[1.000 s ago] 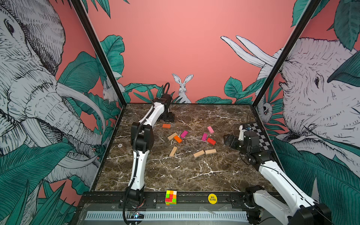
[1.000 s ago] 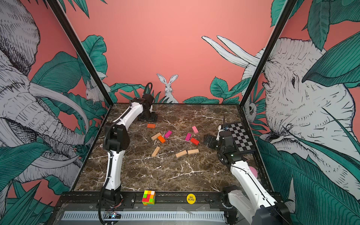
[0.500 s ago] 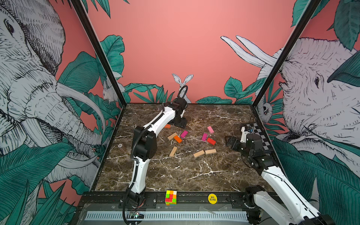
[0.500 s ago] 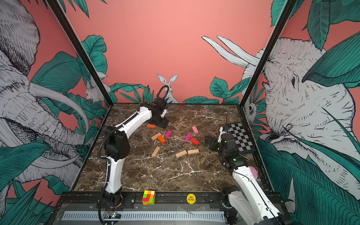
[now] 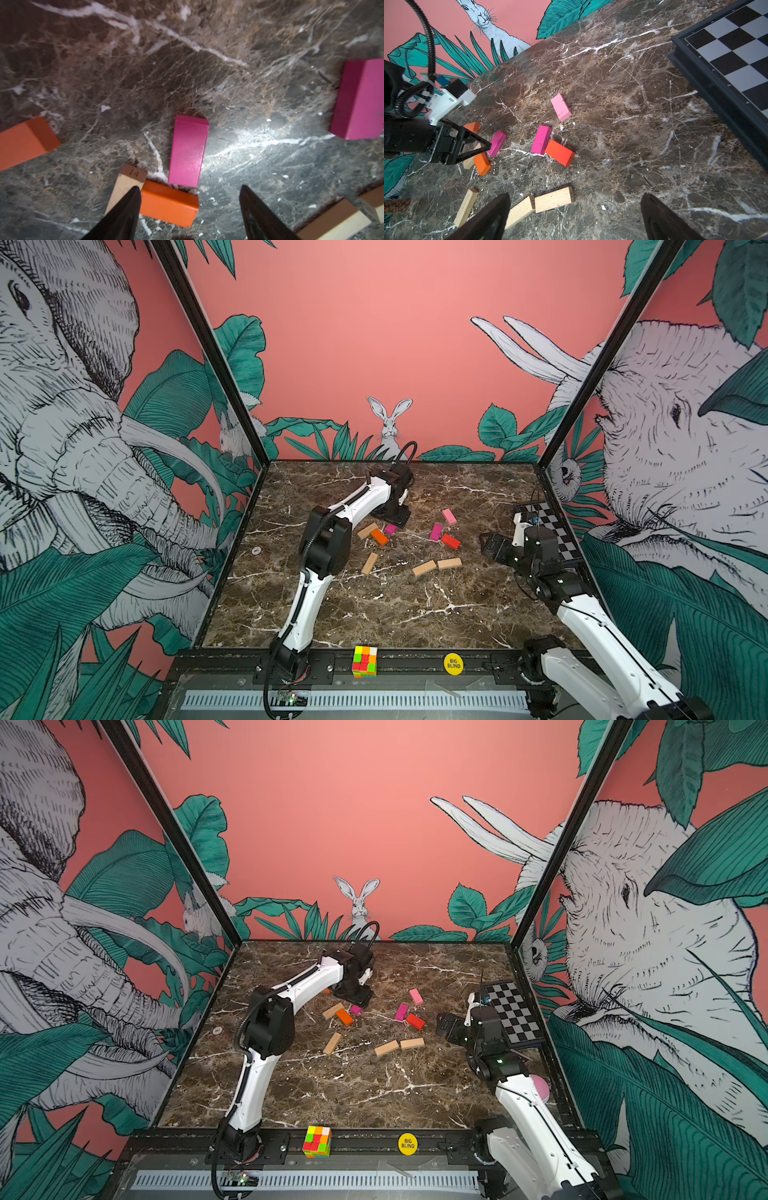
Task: Assemble the letter p with building blocks
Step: Pick up the building block from the center of the board.
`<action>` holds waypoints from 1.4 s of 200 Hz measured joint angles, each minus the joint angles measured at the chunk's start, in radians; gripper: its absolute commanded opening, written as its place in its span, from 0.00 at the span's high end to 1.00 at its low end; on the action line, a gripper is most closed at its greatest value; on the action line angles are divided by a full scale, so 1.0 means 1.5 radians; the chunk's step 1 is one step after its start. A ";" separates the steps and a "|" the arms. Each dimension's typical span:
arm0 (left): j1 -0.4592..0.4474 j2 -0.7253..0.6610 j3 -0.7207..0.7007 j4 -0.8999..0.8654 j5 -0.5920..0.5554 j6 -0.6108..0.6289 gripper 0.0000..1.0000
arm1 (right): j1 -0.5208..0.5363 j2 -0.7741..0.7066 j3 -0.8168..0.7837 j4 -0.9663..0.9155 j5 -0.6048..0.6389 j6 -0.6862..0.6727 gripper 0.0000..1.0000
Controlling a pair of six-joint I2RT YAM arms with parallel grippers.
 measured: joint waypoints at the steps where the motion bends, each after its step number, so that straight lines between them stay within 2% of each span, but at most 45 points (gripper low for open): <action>1: 0.000 0.002 0.001 0.000 0.001 0.001 0.28 | 0.000 0.000 0.000 0.000 0.000 0.000 0.02; 84: -0.005 0.048 0.054 -0.002 0.001 -0.005 0.37 | 0.000 -0.009 -0.002 -0.005 -0.001 0.000 0.02; 155: -0.007 0.070 0.064 -0.012 -0.005 -0.012 0.46 | 0.004 -0.045 -0.047 0.001 -0.054 0.011 0.02; 280: -0.010 0.070 0.064 -0.017 -0.018 -0.018 0.52 | 0.006 -0.050 -0.053 0.001 -0.060 0.021 0.02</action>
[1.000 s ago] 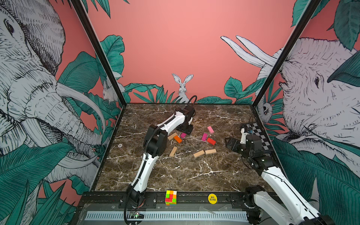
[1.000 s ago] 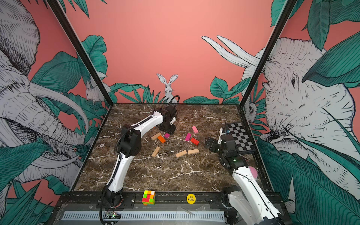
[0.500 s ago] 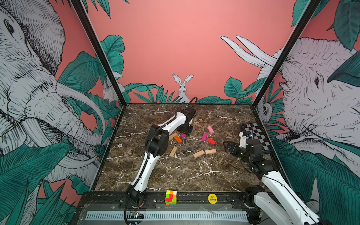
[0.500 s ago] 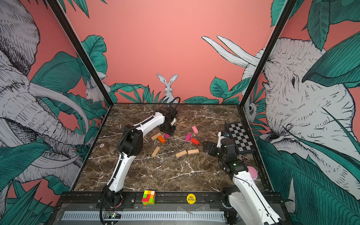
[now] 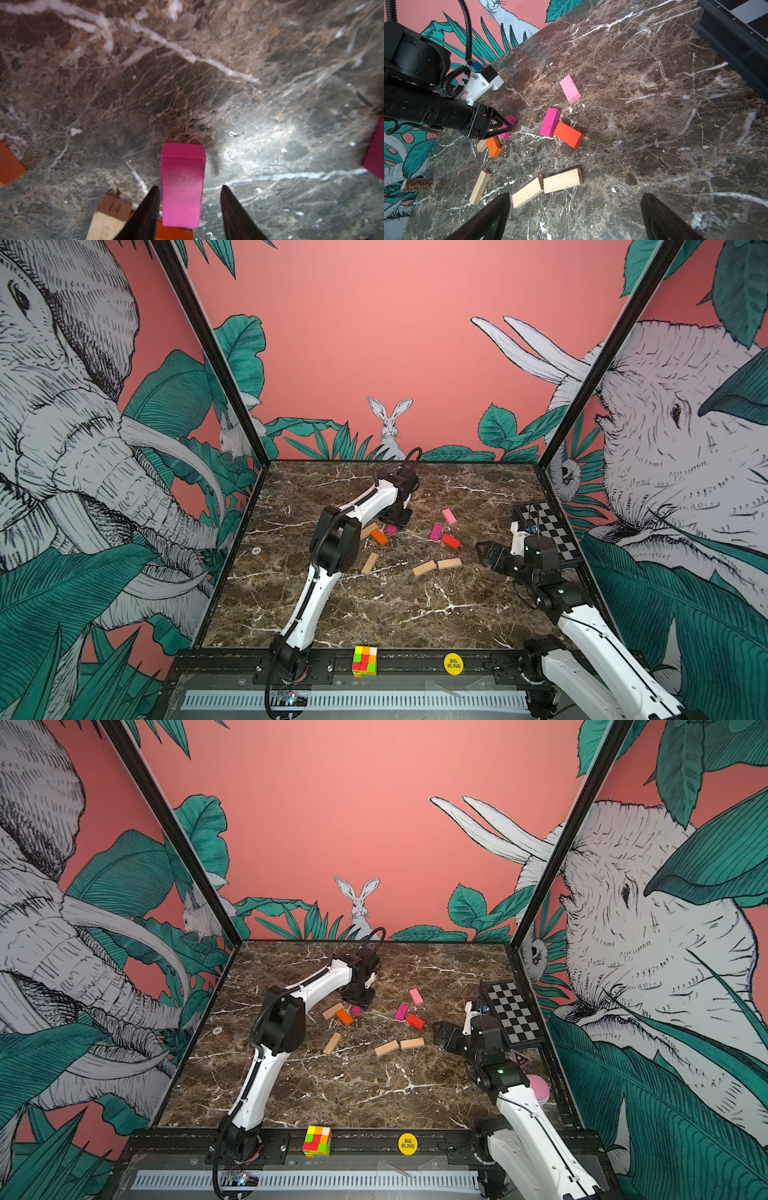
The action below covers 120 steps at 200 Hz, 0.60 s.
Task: Assemble the letter p with building blocks
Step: Pick up the building block from the center of the board.
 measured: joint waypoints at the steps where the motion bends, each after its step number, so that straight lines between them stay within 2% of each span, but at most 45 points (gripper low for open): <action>1: 0.000 0.000 0.000 0.000 0.000 0.000 0.52 | 0.000 0.000 0.000 0.000 0.000 0.000 0.02; 69: -0.001 0.000 -0.005 0.000 -0.002 -0.007 0.50 | 0.000 0.001 0.000 0.000 0.000 0.000 0.02; 120: -0.001 0.000 -0.017 0.000 -0.002 -0.012 0.58 | 0.001 0.009 0.000 0.001 0.000 0.000 0.02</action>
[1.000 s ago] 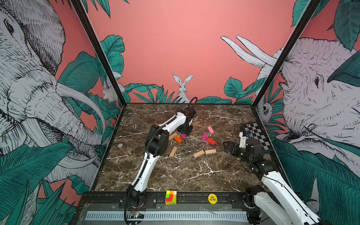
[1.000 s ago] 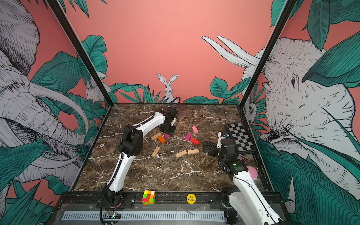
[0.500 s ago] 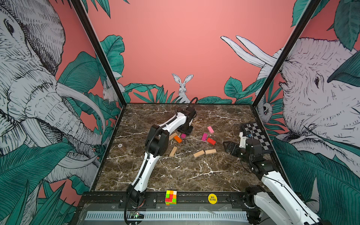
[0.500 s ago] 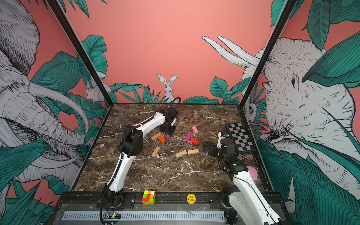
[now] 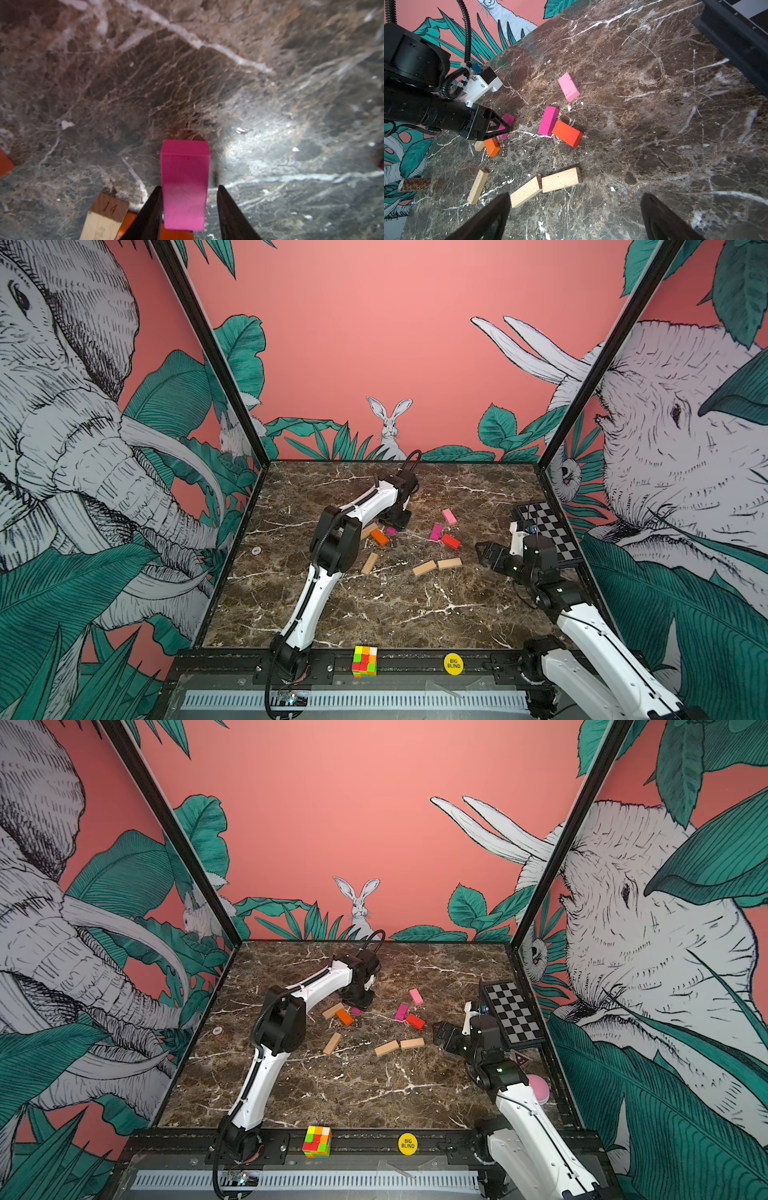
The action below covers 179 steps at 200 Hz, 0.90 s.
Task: Assemble the letter p with building blocks
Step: Pick up the building block from the center of the board.
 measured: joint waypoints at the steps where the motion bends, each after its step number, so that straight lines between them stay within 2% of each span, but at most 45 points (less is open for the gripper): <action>1: 0.000 0.000 0.000 0.000 0.000 0.000 0.58 | 0.000 0.000 0.000 0.000 0.000 0.000 0.02; 64: 0.000 0.000 -0.013 0.000 -0.005 -0.007 0.67 | 0.000 0.001 0.000 0.007 0.000 0.000 0.02; 108: -0.001 0.000 -0.008 -0.002 -0.022 -0.009 0.68 | 0.000 0.004 0.000 0.009 0.000 0.000 0.02; 179: 0.026 0.000 0.072 -0.026 -0.038 -0.017 0.70 | 0.001 0.003 0.000 0.009 0.000 0.000 0.02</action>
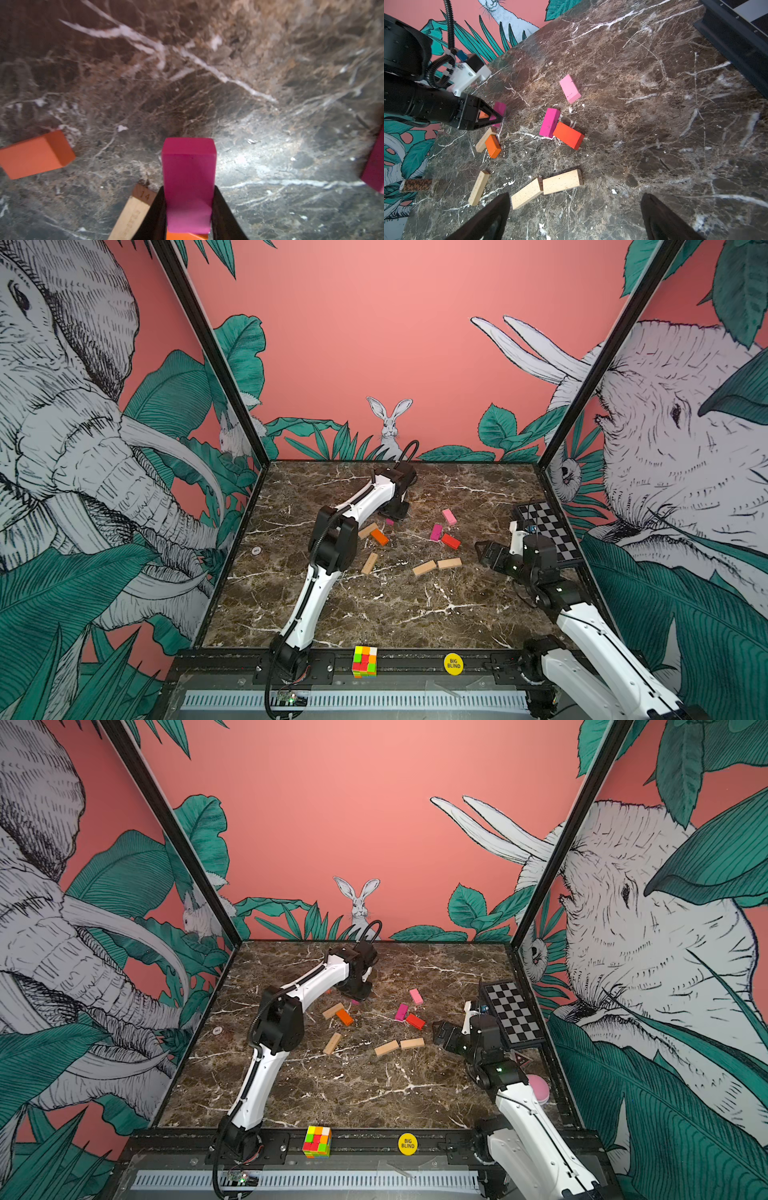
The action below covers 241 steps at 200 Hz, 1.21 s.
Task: Assemble the letter p with building blocks
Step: Pick up the building block from the center of the board, then place the building block at the center of the board.
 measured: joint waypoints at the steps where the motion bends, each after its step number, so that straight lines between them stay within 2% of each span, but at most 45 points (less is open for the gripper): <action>1: 0.001 0.000 0.001 0.000 0.000 0.000 0.70 | 0.000 0.000 0.000 0.000 0.000 0.000 0.02; 46: 0.039 0.008 0.043 -0.012 -0.008 -0.003 0.70 | 0.000 -0.007 0.000 -0.001 0.000 0.000 0.02; 110: 0.069 0.039 0.049 -0.028 -0.019 -0.011 0.70 | 0.000 -0.007 0.001 -0.003 0.000 0.000 0.02; 198: 0.078 0.027 -0.036 -0.004 -0.024 -0.036 0.71 | 0.000 0.004 0.001 -0.002 0.000 0.000 0.02; 218: 0.081 0.022 -0.045 0.001 -0.023 -0.041 0.69 | 0.000 0.005 0.001 -0.002 0.000 0.000 0.02; 241: 0.084 0.017 -0.054 0.004 -0.022 -0.046 0.60 | 0.000 0.005 0.001 -0.002 0.000 0.000 0.02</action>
